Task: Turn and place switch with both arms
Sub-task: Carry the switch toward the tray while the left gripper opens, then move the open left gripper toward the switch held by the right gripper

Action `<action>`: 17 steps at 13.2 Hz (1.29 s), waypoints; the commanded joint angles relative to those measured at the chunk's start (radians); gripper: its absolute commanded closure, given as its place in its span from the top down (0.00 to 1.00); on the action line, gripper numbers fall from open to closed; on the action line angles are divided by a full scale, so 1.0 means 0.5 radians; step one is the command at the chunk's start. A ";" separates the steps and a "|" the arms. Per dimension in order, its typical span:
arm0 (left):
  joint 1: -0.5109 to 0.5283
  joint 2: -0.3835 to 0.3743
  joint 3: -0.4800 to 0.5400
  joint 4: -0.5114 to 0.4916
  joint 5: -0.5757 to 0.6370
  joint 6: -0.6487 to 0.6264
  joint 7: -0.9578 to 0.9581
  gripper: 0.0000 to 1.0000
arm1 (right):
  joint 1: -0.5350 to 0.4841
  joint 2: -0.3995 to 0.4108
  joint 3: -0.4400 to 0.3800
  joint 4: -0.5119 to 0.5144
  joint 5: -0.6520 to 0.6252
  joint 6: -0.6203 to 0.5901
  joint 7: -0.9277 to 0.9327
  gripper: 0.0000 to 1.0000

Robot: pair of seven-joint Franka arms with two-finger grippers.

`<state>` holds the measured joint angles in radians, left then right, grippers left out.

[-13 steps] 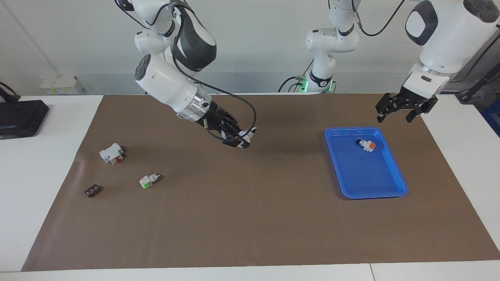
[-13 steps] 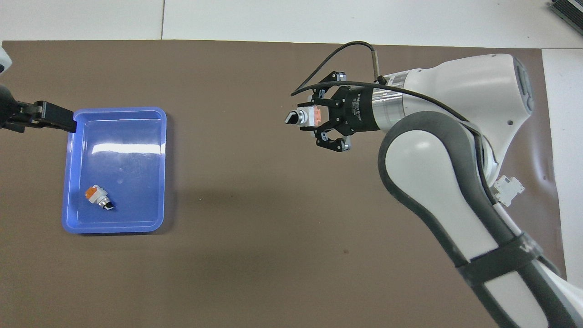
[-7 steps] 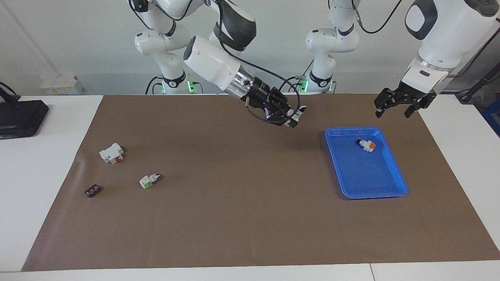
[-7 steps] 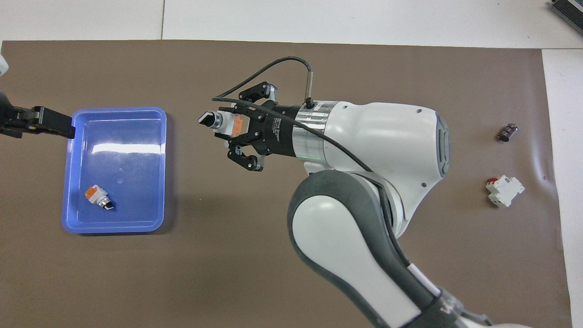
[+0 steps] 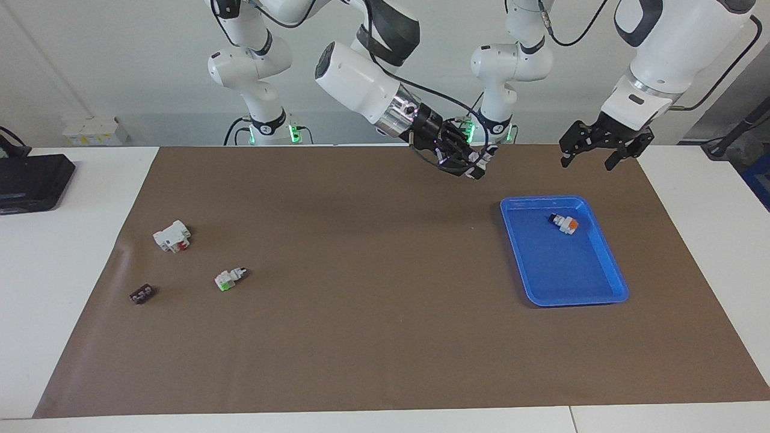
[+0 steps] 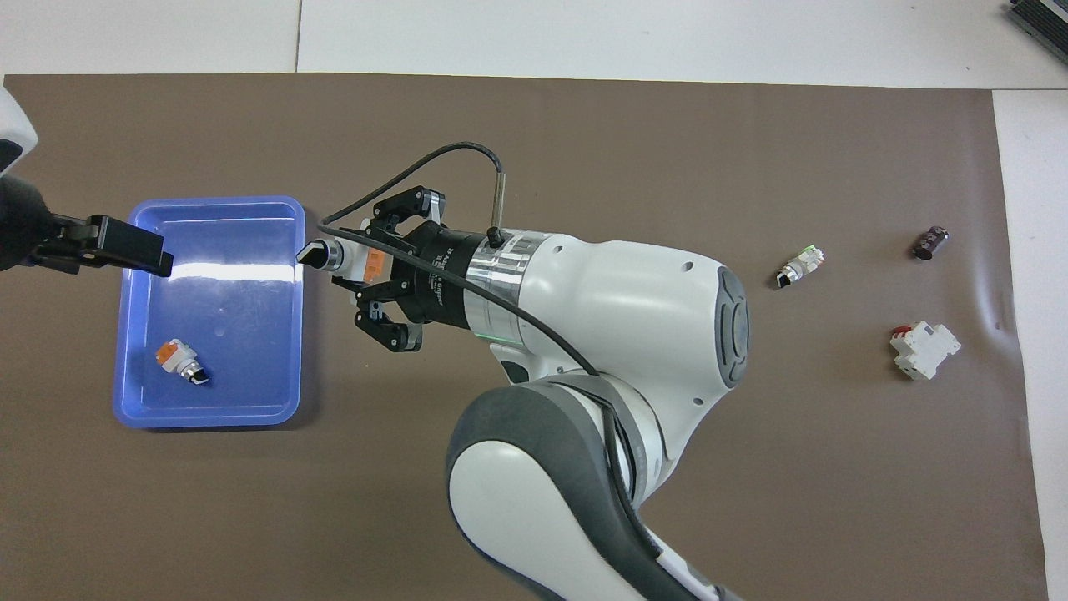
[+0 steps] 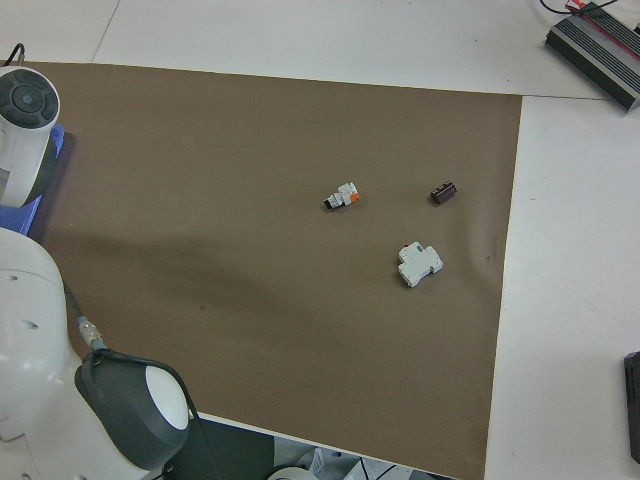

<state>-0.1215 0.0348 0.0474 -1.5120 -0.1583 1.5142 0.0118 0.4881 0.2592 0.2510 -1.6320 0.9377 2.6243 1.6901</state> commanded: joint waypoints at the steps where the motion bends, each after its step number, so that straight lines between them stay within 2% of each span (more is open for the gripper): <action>1: 0.016 -0.036 0.028 -0.041 -0.351 0.015 -0.417 1.00 | 0.030 0.040 0.001 0.034 -0.001 0.068 -0.012 0.00; 4: 0.016 -0.033 0.028 -0.035 -0.579 0.021 -0.881 1.00 | 0.030 0.046 0.001 0.012 -0.001 0.068 -0.012 0.00; 7: 0.013 -0.033 0.010 -0.026 -0.689 0.122 -1.534 0.99 | 0.027 0.052 0.001 0.009 0.002 0.068 -0.051 0.00; 12: -0.021 -0.039 -0.012 -0.026 -0.733 0.220 -2.458 0.89 | 0.030 0.052 0.001 0.009 0.002 0.068 -0.058 0.00; 17: -0.039 -0.042 -0.107 -0.029 -0.702 0.306 -3.296 0.86 | 0.030 0.052 0.001 0.009 0.002 0.068 -0.073 0.00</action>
<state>-0.1266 0.0300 -0.0052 -1.5105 -0.5088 1.6516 -1.5242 0.5028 0.2807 0.2503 -1.6323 0.9376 2.6443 1.6804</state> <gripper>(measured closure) 0.128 0.577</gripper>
